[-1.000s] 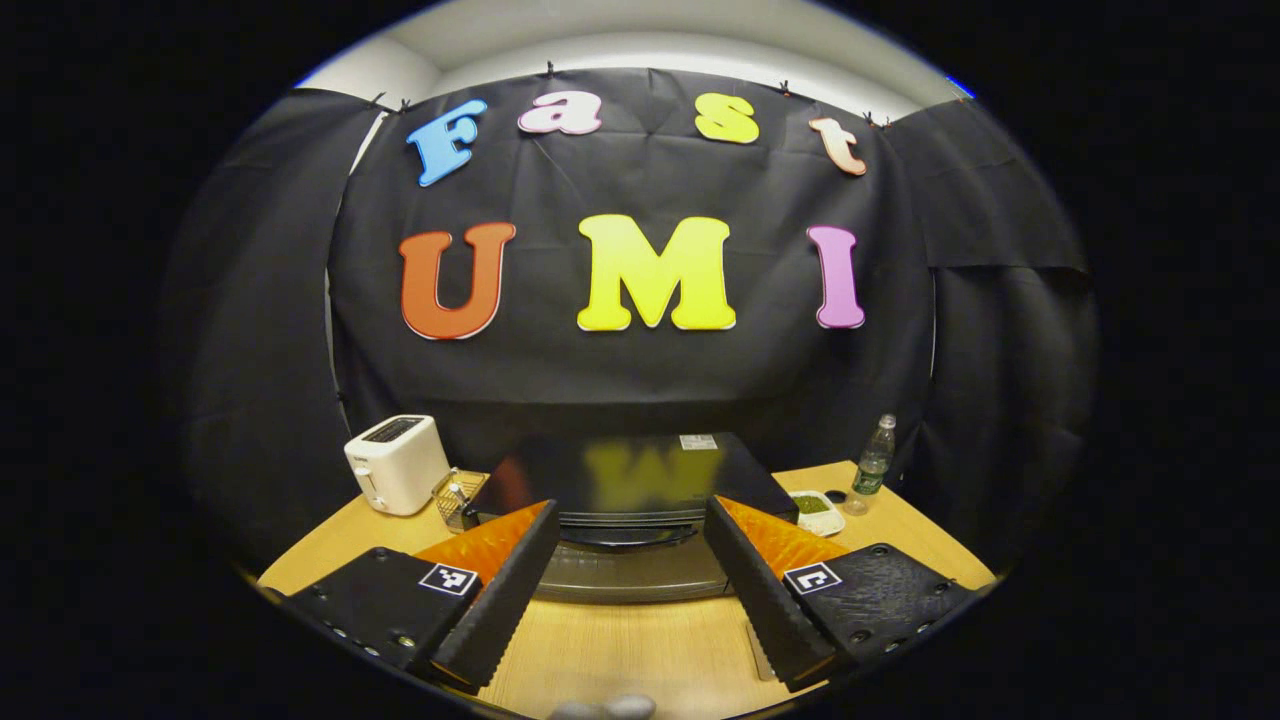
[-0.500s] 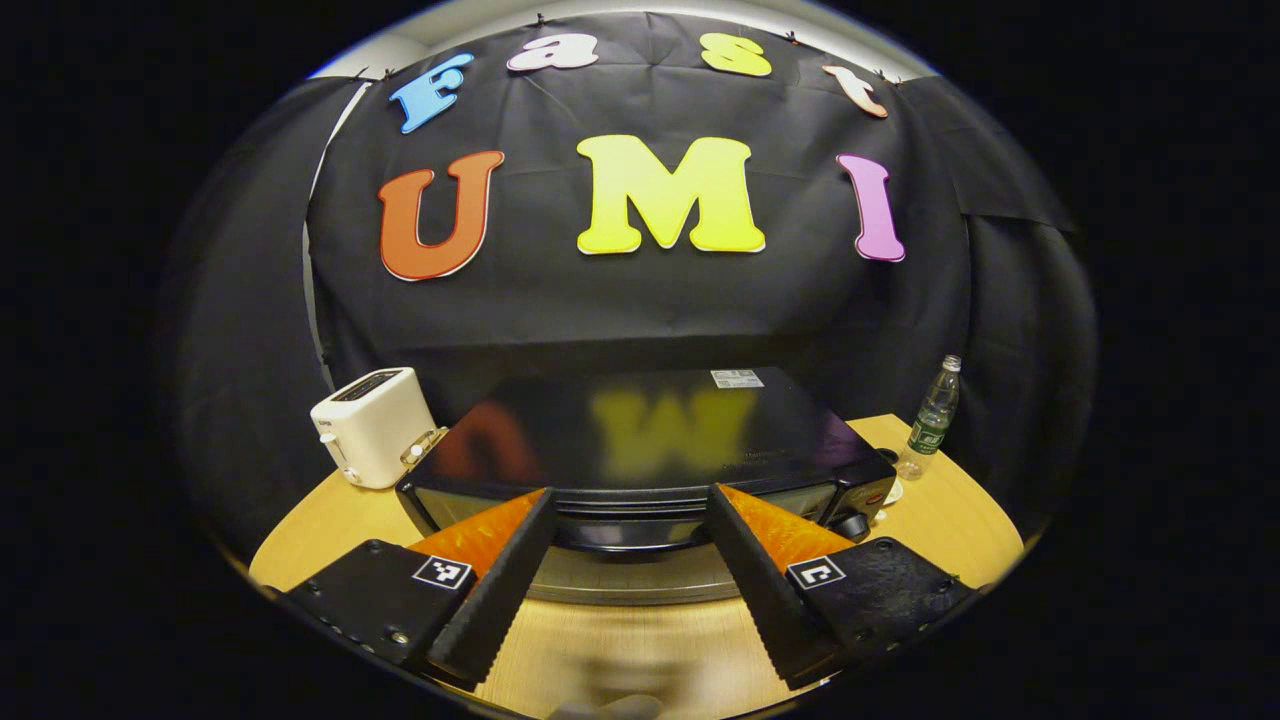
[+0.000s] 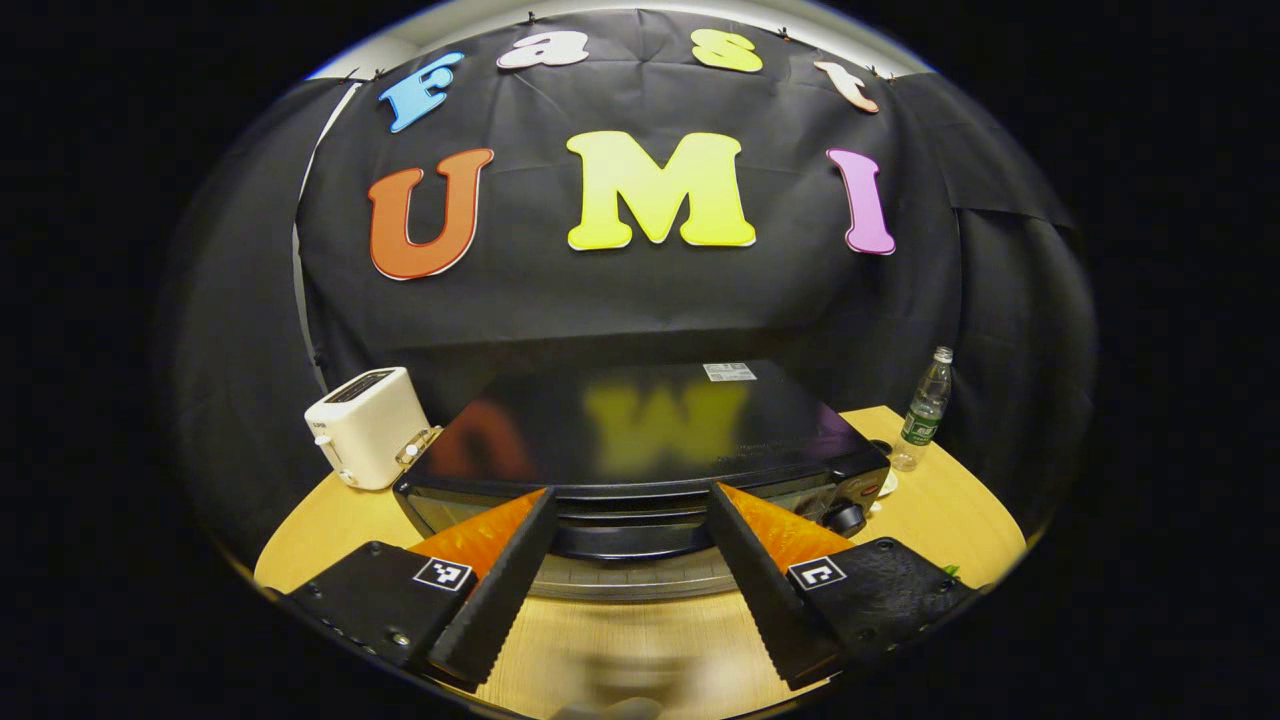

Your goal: Open the electric oven with the left hand, put the food in, and close the electric oven.

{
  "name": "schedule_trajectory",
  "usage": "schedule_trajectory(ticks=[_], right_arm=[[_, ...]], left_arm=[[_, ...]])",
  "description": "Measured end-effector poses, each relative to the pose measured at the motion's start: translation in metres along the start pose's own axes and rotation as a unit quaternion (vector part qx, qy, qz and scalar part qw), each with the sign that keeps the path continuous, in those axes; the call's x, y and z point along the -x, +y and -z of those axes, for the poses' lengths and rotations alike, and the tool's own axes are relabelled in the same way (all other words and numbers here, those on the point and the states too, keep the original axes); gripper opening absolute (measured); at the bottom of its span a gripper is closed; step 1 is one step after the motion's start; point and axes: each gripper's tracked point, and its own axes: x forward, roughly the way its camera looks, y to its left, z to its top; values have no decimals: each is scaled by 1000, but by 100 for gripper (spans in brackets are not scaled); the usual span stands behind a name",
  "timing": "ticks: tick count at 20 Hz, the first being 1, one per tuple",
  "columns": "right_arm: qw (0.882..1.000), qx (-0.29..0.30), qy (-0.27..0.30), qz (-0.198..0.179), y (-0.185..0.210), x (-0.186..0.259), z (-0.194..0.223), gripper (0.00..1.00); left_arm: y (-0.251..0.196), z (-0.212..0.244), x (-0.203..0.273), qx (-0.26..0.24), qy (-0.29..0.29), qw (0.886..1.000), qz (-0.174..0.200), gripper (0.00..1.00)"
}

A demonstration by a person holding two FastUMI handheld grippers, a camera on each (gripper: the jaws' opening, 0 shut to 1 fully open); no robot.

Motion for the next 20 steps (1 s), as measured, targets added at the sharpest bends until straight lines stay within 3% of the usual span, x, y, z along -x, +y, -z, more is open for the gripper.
schedule_trajectory(ticks=[20], right_arm=[[999,20,18,-30,21,43,33,100]], left_arm=[[-4,89,78,2,41,999,4,98]])
